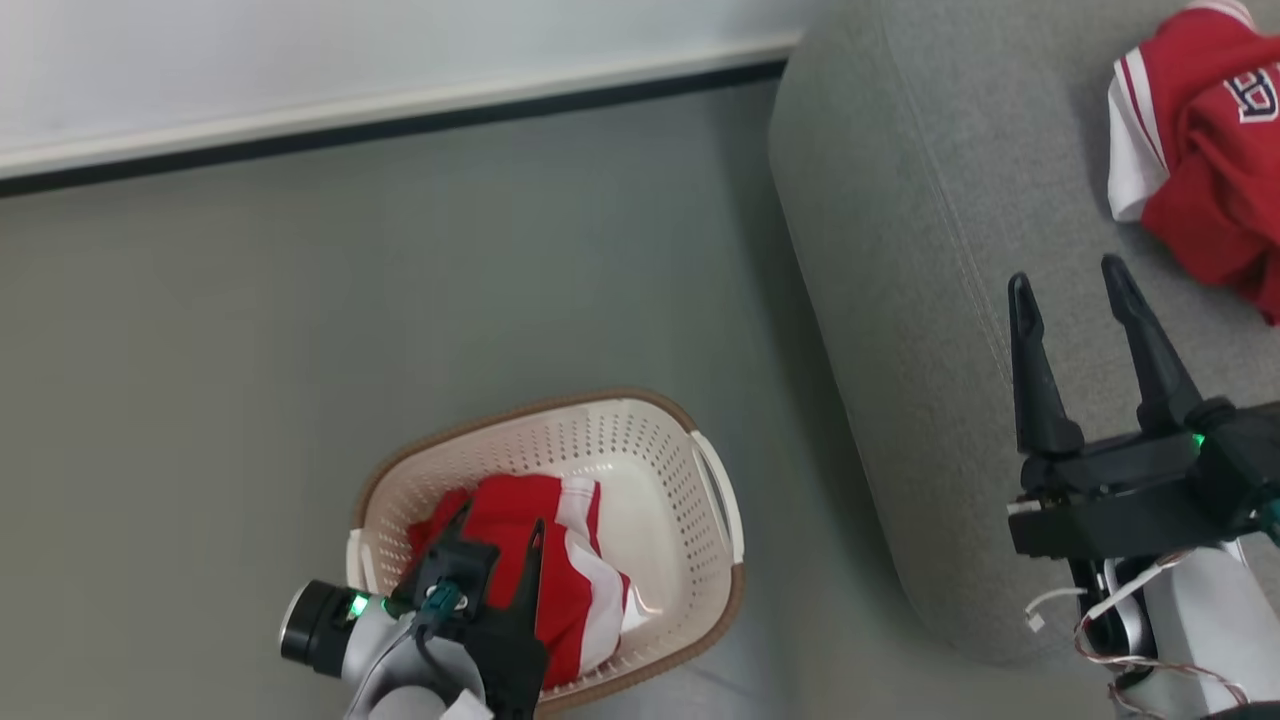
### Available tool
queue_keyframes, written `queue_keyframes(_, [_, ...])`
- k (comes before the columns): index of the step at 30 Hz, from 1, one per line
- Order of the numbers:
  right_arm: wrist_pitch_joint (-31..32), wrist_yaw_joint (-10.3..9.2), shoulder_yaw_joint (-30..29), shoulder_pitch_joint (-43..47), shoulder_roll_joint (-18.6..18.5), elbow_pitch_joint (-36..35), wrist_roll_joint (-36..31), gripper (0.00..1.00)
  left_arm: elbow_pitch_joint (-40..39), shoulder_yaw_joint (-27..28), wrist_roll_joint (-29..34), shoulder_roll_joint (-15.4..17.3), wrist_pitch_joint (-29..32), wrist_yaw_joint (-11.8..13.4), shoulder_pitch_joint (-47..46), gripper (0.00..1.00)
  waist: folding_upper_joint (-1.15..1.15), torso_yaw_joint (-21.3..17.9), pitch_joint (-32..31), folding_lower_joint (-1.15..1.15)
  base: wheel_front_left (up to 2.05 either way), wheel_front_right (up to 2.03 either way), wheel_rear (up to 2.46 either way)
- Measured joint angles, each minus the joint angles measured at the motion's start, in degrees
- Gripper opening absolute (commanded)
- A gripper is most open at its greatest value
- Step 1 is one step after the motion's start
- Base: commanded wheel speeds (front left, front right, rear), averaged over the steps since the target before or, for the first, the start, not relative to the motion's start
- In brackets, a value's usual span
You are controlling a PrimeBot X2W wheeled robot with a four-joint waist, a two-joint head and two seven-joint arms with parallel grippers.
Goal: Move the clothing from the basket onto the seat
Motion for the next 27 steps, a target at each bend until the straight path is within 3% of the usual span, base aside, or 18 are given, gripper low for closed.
queue_keyframes(27, [0.6,1.09,3.5,-16.7,2.2,-2.9,0.0,1.0,13.2,-4.8,3.6,-0.3,4.5,0.9,-14.2,1.0,0.0,-6.9,20.0,0.0,0.0,0.0,0.0])
